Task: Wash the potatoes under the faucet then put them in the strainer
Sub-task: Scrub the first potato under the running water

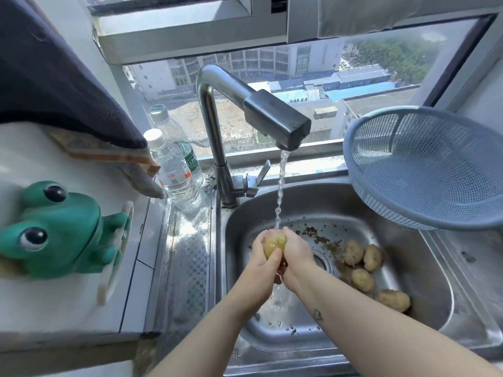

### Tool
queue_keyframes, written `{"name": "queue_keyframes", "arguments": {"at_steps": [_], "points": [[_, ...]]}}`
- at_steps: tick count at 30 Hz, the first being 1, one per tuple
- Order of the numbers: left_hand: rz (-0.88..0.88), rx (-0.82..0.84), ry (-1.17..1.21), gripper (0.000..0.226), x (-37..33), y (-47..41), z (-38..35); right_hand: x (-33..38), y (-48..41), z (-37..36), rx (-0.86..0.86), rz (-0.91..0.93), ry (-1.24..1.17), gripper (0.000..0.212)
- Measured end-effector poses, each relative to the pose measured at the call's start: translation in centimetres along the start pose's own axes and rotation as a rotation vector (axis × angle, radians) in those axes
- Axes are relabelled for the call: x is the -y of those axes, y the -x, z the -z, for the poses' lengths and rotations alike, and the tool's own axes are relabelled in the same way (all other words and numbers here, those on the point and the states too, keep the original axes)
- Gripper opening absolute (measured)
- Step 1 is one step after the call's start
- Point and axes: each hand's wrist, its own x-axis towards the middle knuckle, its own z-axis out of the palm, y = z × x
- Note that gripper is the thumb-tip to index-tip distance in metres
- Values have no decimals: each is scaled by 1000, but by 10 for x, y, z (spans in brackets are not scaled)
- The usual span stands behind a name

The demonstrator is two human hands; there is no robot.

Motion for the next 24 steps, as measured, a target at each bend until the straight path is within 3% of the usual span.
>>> {"name": "queue_keyframes", "arguments": {"at_steps": [3, 6, 9, 13, 16, 21, 24], "points": [[12, -109, -27, 33, -2, -5, -3, 2, 6, 3, 42, 88, 69, 31], [87, -276, 160, 13, -12, -19, -8, -6, 10, 4, 162, 175, 141, 28], [250, -370, 224, 26, -19, -31, -5, -19, 6, 13, 295, 323, 372, 45], [427, -247, 159, 36, -29, -33, 6, -17, 4, 34, 419, 610, 810, 52], [481, -123, 117, 35, -31, -28, 7, -7, 2, 40, 412, 750, 974, 46], [448, -148, 346, 25, -21, -24, 10, -6, 4, 26, 349, 804, 844, 23], [357, -158, 370, 30, -15, -20, 8, -9, 5, 10, 267, 647, 591, 9]]}}
